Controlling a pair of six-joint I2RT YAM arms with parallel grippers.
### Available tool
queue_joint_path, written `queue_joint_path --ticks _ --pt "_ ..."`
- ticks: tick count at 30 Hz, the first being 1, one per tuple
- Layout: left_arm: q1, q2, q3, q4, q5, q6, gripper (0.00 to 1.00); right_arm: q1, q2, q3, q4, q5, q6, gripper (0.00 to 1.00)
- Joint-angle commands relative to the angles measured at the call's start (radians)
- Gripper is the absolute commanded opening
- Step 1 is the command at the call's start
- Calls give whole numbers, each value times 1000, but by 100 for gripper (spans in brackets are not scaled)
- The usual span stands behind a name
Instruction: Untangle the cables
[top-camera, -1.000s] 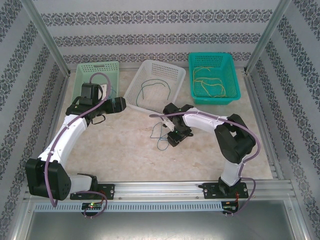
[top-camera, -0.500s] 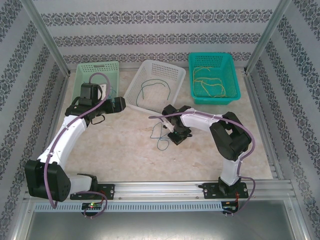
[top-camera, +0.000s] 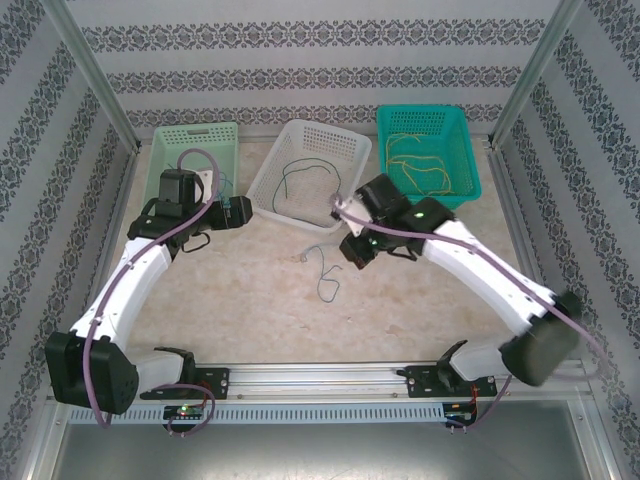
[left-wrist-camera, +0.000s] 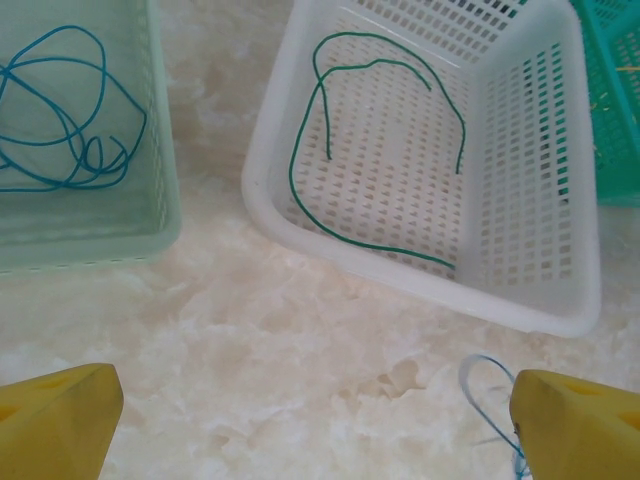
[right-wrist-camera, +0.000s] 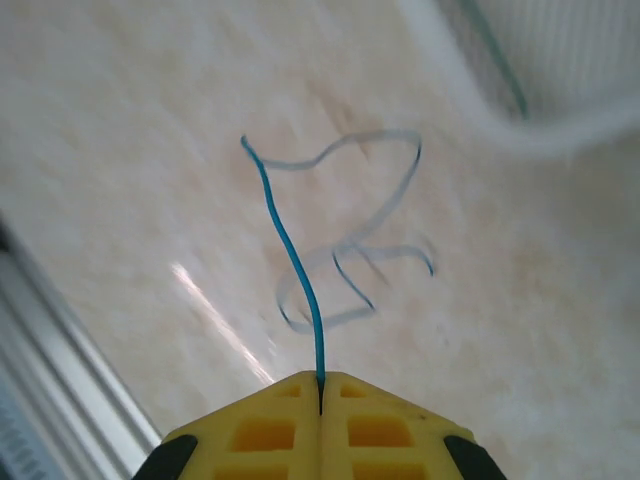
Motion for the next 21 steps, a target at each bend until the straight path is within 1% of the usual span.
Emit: queue_joint_path --ticks 1,4,7,10,14,17,21 --pt "-23 -40 -12 78 35 26 100 -22 -66 88 -5 -158 28 0" --pt "-49 -81 -29 129 58 44 100 -47 -90 159 56 -231 86 0" --pt "-68 -141 -63 182 46 54 100 -74 -99 217 143 -294 160 0" --pt "-68 -209 -101 240 47 53 100 -96 -85 301 204 -318 228 0" --pt "-77 -247 -126 291 136 57 100 -102 -37 394 274 -340 308 0" --pt "-100 -243 -138 304 188 62 100 -102 -4 430 325 -335 353 0" --pt "-106 -247 -193 392 289 20 100 -100 23 450 384 -323 403 0"
